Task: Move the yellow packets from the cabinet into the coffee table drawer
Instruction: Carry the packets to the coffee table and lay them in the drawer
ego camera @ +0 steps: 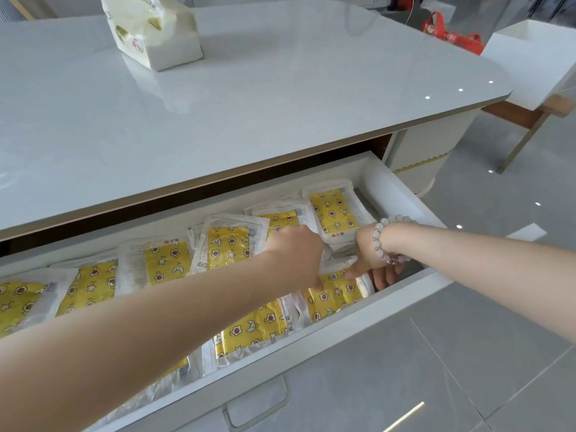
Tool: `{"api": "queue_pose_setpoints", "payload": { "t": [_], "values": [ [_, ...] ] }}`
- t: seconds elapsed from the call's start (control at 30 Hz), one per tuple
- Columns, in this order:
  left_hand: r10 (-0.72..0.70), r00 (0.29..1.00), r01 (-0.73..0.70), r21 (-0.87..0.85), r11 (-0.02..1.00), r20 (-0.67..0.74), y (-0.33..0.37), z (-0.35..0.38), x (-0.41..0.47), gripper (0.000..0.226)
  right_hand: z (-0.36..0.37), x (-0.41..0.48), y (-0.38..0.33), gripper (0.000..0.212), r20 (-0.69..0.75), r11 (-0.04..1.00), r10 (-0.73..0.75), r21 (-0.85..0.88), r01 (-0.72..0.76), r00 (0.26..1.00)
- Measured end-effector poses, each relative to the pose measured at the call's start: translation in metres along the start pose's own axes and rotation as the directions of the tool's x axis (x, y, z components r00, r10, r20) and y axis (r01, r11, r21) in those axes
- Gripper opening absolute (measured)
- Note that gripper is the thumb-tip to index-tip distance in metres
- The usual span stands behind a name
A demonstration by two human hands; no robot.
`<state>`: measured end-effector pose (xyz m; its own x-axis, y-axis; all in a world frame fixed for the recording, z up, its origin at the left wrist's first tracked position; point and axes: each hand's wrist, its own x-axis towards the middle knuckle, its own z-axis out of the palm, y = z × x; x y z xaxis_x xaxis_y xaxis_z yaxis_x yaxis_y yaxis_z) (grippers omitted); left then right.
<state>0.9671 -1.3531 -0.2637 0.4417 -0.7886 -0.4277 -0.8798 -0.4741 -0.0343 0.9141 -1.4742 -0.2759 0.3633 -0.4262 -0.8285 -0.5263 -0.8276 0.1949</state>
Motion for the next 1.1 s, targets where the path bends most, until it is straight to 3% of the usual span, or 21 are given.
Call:
{"api": "queue_pose_setpoints", "payload": {
  "t": [0.17,0.27,0.37,0.67,0.77,0.83,0.9,1.0,1.1],
  "values": [
    [0.016,0.998,-0.009,0.130,0.991,-0.056,0.001,0.004,0.002,0.024,-0.001,-0.001,-0.004,0.058,-0.019,0.995,0.021,-0.097,-0.022,1.000],
    [0.019,0.998,-0.011,0.140,0.990,-0.054,-0.004,0.006,0.002,0.028,0.000,0.004,-0.004,0.069,0.056,0.992,0.064,-0.112,-0.057,0.996],
    [0.021,0.998,-0.014,0.132,0.991,-0.053,-0.007,0.006,0.002,0.029,0.001,0.008,-0.004,0.076,0.022,0.986,0.084,-0.149,-0.080,0.996],
    [0.019,0.996,-0.015,0.047,0.999,-0.092,-0.013,0.014,0.008,0.039,-0.001,0.005,0.000,0.066,-0.121,0.996,0.042,-0.072,-0.051,0.992],
    [0.059,0.990,-0.048,0.092,0.995,-0.129,-0.012,0.016,0.007,0.036,-0.003,0.006,0.010,0.052,-0.156,0.998,-0.029,0.050,0.038,0.987],
    [0.082,0.987,-0.070,0.088,0.994,-0.138,-0.014,0.013,0.006,0.029,-0.008,0.000,0.013,0.038,-0.208,1.000,-0.027,-0.009,0.025,0.978],
    [0.084,0.987,-0.076,0.059,0.995,-0.139,-0.020,0.001,0.001,0.027,-0.020,-0.016,0.006,0.026,-0.342,0.987,-0.010,-0.152,-0.045,0.940],
    [0.078,0.991,-0.074,0.040,0.996,-0.106,-0.033,-0.027,-0.020,0.038,-0.047,-0.059,-0.009,0.023,-0.496,0.954,-0.086,-0.292,-0.072,0.864],
    [0.057,0.989,-0.043,0.102,0.994,-0.138,-0.044,-0.079,-0.044,0.021,-0.089,-0.114,-0.010,0.016,-0.641,0.967,-0.157,-0.254,-0.015,0.751]
  ]
}}
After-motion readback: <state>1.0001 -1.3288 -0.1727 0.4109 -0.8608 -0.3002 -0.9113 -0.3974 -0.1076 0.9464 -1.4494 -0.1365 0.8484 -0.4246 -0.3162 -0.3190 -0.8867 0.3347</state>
